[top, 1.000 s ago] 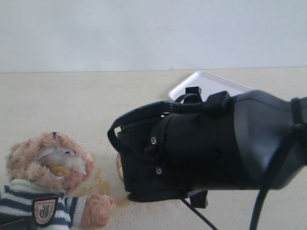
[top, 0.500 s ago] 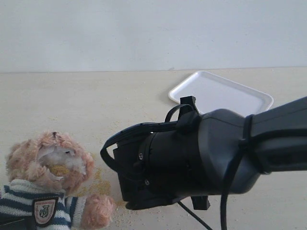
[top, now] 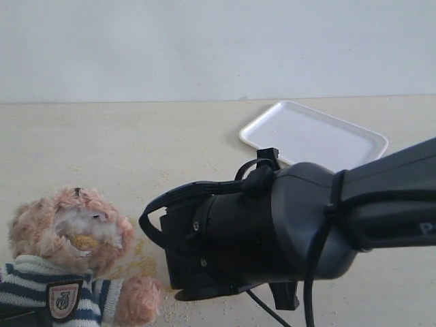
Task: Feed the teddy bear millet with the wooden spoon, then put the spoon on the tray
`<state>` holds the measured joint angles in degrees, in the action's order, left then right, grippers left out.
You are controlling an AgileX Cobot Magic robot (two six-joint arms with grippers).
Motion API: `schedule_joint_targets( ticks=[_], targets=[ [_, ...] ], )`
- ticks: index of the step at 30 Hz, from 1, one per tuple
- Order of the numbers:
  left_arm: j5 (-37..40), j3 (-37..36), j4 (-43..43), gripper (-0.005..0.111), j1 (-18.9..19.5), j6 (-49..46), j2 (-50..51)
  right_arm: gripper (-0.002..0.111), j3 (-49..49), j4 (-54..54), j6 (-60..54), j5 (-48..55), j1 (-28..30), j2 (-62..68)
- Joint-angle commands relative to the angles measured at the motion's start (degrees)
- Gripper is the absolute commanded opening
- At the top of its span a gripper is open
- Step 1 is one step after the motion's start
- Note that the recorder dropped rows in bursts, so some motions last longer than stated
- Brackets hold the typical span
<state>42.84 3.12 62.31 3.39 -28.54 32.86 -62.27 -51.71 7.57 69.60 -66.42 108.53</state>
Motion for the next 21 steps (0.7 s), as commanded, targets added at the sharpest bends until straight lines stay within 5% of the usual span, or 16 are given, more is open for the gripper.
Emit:
schedule_joint_targets(
  ticks=[1, 21],
  targets=[
    [0.2, -0.1, 1.3, 0.005, 0.1, -0.2, -0.5, 0.013, -0.3, 2.6, -2.2, 0.4, 0.1, 0.0],
    [0.2, -0.1, 1.3, 0.005, 0.1, -0.2, -0.5, 0.013, -2.5, 9.3, -4.0, 0.4, 0.1, 0.0]
  ],
)
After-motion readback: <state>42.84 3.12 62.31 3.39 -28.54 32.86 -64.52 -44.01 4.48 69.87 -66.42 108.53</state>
